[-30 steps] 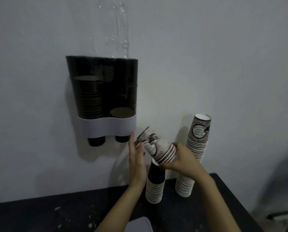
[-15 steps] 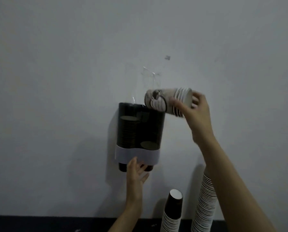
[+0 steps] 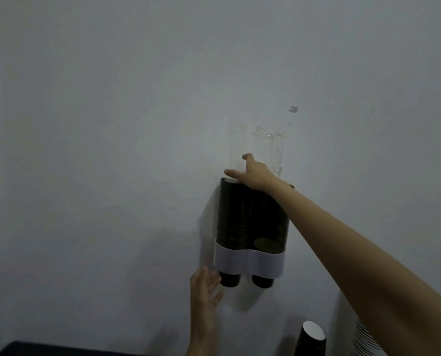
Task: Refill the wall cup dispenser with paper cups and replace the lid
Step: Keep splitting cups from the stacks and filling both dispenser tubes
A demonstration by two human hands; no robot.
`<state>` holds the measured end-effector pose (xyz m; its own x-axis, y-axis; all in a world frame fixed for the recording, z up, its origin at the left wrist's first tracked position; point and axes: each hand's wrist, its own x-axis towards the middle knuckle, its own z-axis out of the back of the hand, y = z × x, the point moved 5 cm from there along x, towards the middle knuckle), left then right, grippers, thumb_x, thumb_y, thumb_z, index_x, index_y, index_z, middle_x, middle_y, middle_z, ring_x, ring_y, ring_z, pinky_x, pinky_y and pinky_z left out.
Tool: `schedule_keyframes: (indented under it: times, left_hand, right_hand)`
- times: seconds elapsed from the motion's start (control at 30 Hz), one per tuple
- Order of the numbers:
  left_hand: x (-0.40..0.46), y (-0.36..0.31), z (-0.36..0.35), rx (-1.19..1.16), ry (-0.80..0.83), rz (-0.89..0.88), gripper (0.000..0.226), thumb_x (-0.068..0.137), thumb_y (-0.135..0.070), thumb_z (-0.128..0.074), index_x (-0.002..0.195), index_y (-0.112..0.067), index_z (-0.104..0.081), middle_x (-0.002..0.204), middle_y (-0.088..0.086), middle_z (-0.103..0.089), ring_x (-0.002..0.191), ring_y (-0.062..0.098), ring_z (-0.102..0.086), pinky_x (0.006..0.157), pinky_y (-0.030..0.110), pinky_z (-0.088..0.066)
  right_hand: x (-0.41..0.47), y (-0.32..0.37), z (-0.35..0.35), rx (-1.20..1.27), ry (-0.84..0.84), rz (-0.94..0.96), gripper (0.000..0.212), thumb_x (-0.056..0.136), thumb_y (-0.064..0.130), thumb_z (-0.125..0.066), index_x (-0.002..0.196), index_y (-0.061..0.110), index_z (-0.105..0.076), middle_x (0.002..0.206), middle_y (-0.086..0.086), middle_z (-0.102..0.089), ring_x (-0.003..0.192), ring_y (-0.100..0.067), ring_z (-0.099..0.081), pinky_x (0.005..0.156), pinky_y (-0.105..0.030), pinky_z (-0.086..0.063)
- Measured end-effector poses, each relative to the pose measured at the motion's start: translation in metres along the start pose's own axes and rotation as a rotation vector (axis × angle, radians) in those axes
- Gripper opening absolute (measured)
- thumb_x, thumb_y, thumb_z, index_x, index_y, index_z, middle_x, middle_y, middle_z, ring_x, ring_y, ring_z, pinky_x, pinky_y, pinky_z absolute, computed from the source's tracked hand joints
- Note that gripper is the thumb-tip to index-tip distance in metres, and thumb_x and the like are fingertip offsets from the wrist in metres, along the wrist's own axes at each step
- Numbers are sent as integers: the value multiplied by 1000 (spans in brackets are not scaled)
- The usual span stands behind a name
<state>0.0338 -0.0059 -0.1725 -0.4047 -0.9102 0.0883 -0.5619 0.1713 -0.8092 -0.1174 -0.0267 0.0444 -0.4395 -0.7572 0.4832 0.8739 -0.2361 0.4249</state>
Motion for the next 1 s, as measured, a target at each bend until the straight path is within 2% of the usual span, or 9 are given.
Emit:
schedule_keyframes:
  times: [0.1, 0.2, 0.3, 0.43, 0.53, 0.6, 0.77, 0.87, 1.0]
  left_hand:
    - [3, 11, 0, 38, 20, 37, 20, 97, -23, -35, 111, -13, -42, 115, 13, -49, 107, 24, -47, 90, 37, -35]
    - [3, 25, -5, 80, 49, 50, 20, 96, -26, -33, 112, -16, -43, 117, 11, -49, 109, 24, -47, 93, 37, -37]
    - [2, 49, -17, 106, 89, 97, 22, 97, -26, -33, 114, -19, -44, 120, 10, -49, 111, 23, -48, 93, 36, -37]
    - [2, 84, -34, 148, 143, 174, 30, 96, -24, -35, 123, -14, -44, 121, 9, -49, 110, 23, -49, 87, 33, -43]
    - [1, 125, -35, 331, 198, 232, 26, 96, -21, -39, 120, -15, -43, 121, 10, -49, 110, 21, -49, 86, 31, -44]
    - [2, 164, -30, 595, 262, 296, 42, 93, -23, -45, 132, -10, -36, 129, 13, -48, 115, 24, -49, 93, 30, -40]
    - [-3, 260, -3, 1187, 462, 285, 62, 83, -19, -61, 134, -3, -32, 138, 18, -41, 127, 30, -42, 105, 34, -39]
    - [-4, 303, 6, 1264, 520, 333, 77, 78, -21, -66, 141, -6, -25, 143, 16, -38, 133, 30, -36, 110, 39, -34]
    - [6, 325, -1, 1213, 502, 308, 112, 68, -29, -77, 147, -9, -1, 153, 13, -22, 141, 33, -21, 114, 46, -29]
  right_hand:
    - [-19, -1, 1, 109, -166, 81, 64, 90, 41, -51, 138, 6, -30, 139, -20, -40, 133, -33, -30, 106, -39, -30]
    - [-58, -11, 13, 206, -395, 198, 46, 91, 32, -52, 128, 7, -43, 127, -13, -48, 122, -24, -40, 96, -25, -32]
    - [-116, -50, 12, 308, -487, 237, 35, 87, 35, -54, 115, 14, -51, 109, -3, -52, 108, -19, -49, 89, -15, -38]
    - [-197, -148, -20, 540, -559, -86, 23, 84, 35, -55, 103, 23, -49, 106, -5, -55, 104, -24, -56, 85, -24, -45]
    - [-251, -240, -81, 534, -308, -579, 49, 83, 16, -66, 124, 7, -41, 118, -18, -53, 113, -33, -52, 88, -34, -44]
    - [-280, -276, -121, 491, -109, -726, 77, 76, 12, -73, 135, 0, -25, 131, -23, -47, 119, -34, -49, 100, -42, -43]
    - [-306, -312, -183, 491, -48, -759, 109, 64, 10, -81, 144, 5, -7, 146, -18, -35, 136, -31, -34, 114, -48, -31]
    - [-302, -319, -202, 529, -78, -783, 106, 63, 5, -81, 143, 2, -10, 143, -17, -38, 134, -29, -37, 110, -33, -32]
    - [-297, -334, -223, 535, -110, -759, 105, 60, 11, -84, 142, 7, -20, 138, -11, -45, 129, -23, -44, 104, -29, -37]
